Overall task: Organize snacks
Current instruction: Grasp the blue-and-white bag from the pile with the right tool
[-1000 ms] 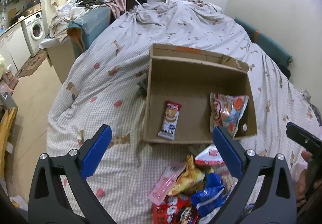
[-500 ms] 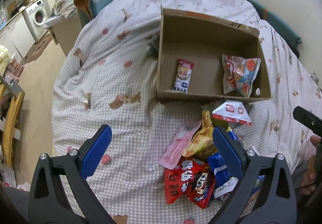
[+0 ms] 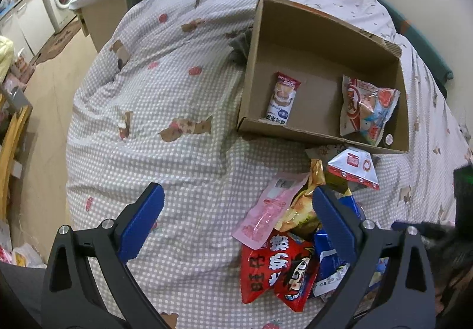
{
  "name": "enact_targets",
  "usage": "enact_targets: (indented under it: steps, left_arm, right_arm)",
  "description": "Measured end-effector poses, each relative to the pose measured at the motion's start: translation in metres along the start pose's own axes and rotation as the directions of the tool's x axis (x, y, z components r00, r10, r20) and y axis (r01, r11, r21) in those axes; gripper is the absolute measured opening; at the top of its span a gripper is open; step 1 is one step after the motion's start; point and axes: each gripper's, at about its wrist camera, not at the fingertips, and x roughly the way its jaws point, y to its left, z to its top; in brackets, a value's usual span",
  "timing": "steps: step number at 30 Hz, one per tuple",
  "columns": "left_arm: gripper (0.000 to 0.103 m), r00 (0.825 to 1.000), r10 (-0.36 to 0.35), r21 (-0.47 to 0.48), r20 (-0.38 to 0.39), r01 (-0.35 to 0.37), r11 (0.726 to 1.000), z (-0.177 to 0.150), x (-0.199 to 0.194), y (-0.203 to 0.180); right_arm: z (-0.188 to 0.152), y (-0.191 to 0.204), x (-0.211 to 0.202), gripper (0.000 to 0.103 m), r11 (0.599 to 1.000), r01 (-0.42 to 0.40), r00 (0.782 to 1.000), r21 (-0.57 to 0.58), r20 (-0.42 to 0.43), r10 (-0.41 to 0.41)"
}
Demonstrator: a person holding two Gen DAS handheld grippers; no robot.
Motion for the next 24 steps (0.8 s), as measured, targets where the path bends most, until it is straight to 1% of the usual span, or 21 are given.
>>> enact_targets:
  steps: [2,3,5,7,9,11,12,15,19,20,21,22,23,24]
  left_arm:
    - [0.099,1.000,-0.003,-0.007,-0.011,0.003,1.000,0.000,0.002,0.001]
    - [0.099,1.000,-0.003,-0.010,-0.016,0.003,1.000,0.000,0.003,0.001]
    - [0.099,1.000,-0.006,-0.015,-0.024,0.005,1.000,0.000,0.005,0.001]
    - [0.099,1.000,-0.008,-0.016,-0.023,0.007,1.000,0.000,0.004,0.001]
    - [0.099,1.000,-0.005,-0.011,-0.018,0.005,1.000,0.000,0.003,0.000]
    - [0.099,1.000,0.000,-0.012,-0.017,0.000,1.000,0.000,0.003,0.001]
    - [0.099,1.000,0.000,-0.016,-0.019,0.000,1.000,0.000,0.004,0.002]
    - [0.099,1.000,-0.003,-0.021,-0.026,0.003,1.000,-0.001,0.005,0.001]
    - [0.099,0.999,-0.002,0.006,-0.035,0.002,1.000,-0.005,0.004,-0.002]
    - [0.099,0.999,-0.002,0.011,-0.040,0.002,1.000,-0.006,0.005,-0.003]
    - [0.099,0.999,-0.001,0.018,-0.049,0.002,1.000,-0.007,0.005,-0.002]
    - [0.099,0.998,-0.003,0.021,-0.058,0.004,1.000,-0.009,0.006,-0.002]
    - [0.099,0.998,-0.005,0.022,-0.068,0.007,1.000,-0.010,0.007,-0.001]
    - [0.099,0.997,-0.005,0.020,-0.080,0.007,1.000,-0.011,0.008,0.000]
  right_arm:
    - [-0.007,0.010,0.011,0.086,0.997,0.035,0.998,-0.064,-0.049,-0.038]
    - [-0.011,0.013,0.017,0.085,0.996,0.040,0.996,-0.084,-0.073,-0.046]
    - [-0.018,0.018,0.029,0.078,0.992,0.049,0.991,-0.119,-0.122,-0.063]
    - [-0.023,0.017,0.038,0.074,0.990,0.048,0.985,-0.136,-0.161,-0.070]
    - [-0.026,0.013,0.040,0.058,0.992,0.032,0.983,-0.123,-0.178,-0.053]
    - [-0.028,0.007,0.035,0.049,0.995,0.012,0.984,-0.098,-0.178,-0.029]
    - [-0.029,0.005,0.030,0.044,0.995,0.011,0.986,-0.095,-0.163,-0.027]
    - [-0.029,-0.003,0.011,0.040,0.997,0.015,0.995,-0.080,-0.098,-0.023]
    - [-0.023,-0.012,-0.015,0.039,0.999,-0.018,1.000,-0.035,-0.026,0.017]
    - [-0.023,-0.013,-0.021,0.040,0.999,-0.015,1.000,-0.034,-0.010,0.015]
    - [-0.021,-0.014,-0.027,0.039,0.999,0.000,1.000,-0.037,0.014,0.001]
    - [-0.019,-0.013,-0.039,0.039,0.997,0.052,0.997,-0.050,0.066,-0.049]
    - [-0.018,-0.013,-0.046,0.039,0.995,0.080,0.992,-0.057,0.103,-0.074]
    - [-0.016,-0.014,-0.055,0.039,0.995,0.085,0.987,-0.051,0.142,-0.077]
